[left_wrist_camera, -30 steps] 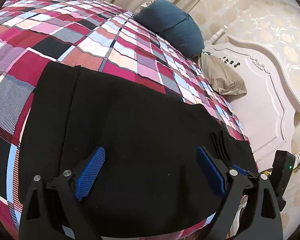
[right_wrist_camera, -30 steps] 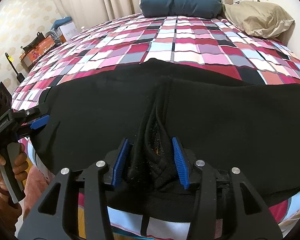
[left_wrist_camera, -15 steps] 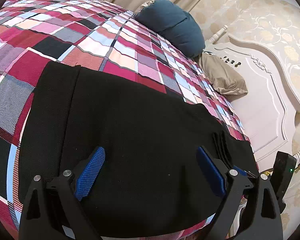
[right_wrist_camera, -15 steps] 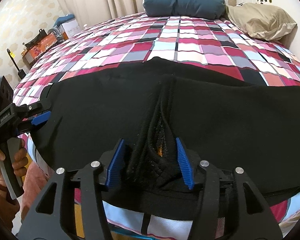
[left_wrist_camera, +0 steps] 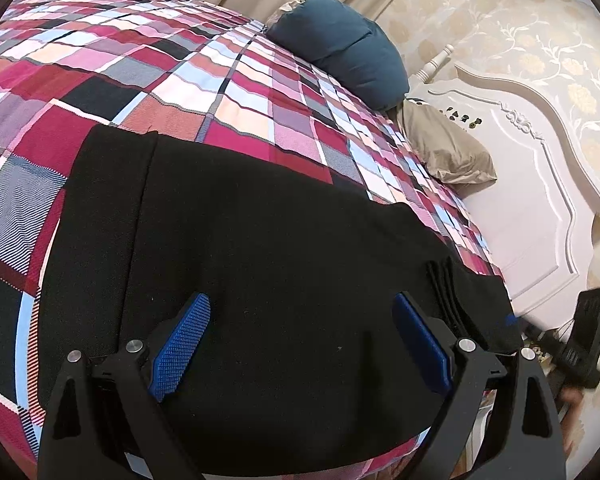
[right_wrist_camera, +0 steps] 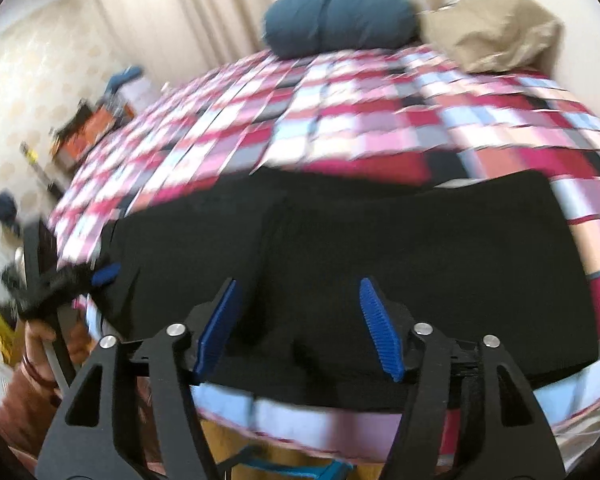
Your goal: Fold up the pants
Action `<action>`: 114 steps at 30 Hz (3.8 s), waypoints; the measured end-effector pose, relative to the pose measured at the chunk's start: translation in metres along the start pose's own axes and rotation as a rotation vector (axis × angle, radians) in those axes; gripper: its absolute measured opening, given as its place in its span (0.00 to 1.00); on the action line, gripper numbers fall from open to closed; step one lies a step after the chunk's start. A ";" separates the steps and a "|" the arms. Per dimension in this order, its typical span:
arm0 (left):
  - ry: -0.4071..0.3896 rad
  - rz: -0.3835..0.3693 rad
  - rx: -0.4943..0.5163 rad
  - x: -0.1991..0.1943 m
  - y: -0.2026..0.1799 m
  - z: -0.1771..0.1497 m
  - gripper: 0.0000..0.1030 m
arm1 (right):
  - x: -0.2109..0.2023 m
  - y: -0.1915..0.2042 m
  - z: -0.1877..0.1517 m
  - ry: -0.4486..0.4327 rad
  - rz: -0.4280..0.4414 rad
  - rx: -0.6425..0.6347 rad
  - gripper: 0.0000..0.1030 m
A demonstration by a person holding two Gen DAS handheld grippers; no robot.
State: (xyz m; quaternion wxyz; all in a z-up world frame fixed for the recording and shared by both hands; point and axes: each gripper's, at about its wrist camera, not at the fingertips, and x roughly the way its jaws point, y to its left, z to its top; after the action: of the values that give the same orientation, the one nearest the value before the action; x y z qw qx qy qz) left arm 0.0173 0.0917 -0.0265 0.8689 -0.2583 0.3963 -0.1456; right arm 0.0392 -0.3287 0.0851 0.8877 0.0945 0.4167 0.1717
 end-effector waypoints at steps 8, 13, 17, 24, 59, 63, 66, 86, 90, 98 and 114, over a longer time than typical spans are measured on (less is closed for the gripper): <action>0.002 0.010 0.011 0.000 -0.002 0.001 0.91 | -0.016 -0.175 0.043 -0.036 -0.010 0.362 0.64; 0.009 0.019 0.013 0.001 -0.003 0.003 0.92 | 0.028 -0.226 0.042 0.057 0.137 0.503 0.58; 0.015 0.020 0.007 0.001 -0.004 0.004 0.92 | 0.046 -0.243 0.039 0.103 0.203 0.526 0.25; 0.013 0.029 0.023 0.002 -0.006 0.002 0.92 | 0.036 -0.254 0.025 0.083 0.312 0.600 0.34; 0.009 0.006 0.045 0.003 -0.008 0.002 0.94 | 0.089 -0.017 -0.011 0.108 0.278 0.263 0.22; 0.020 0.032 0.043 0.002 -0.011 0.004 0.94 | 0.090 -0.024 -0.014 0.114 0.313 0.313 0.22; 0.012 0.057 -0.011 -0.009 -0.009 0.009 0.94 | 0.091 -0.024 -0.014 0.117 0.316 0.325 0.22; -0.050 -0.045 -0.246 -0.054 0.093 0.037 0.94 | 0.089 -0.010 -0.011 0.084 0.345 0.302 0.60; -0.040 -0.049 -0.217 -0.043 0.084 0.040 0.94 | 0.086 0.020 -0.008 0.078 0.343 0.163 0.95; -0.011 -0.123 -0.229 -0.030 0.081 0.044 0.94 | 0.085 0.035 -0.017 0.018 0.273 0.082 0.98; 0.007 -0.011 -0.172 -0.045 0.047 0.055 0.14 | 0.082 0.041 -0.023 -0.020 0.237 0.028 0.98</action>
State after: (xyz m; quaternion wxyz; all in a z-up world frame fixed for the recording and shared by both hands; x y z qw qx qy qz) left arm 0.0320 0.1695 0.0050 0.8413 -0.3335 0.4090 -0.1168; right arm 0.0606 -0.2592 0.0248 0.8639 0.1575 0.3959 0.2688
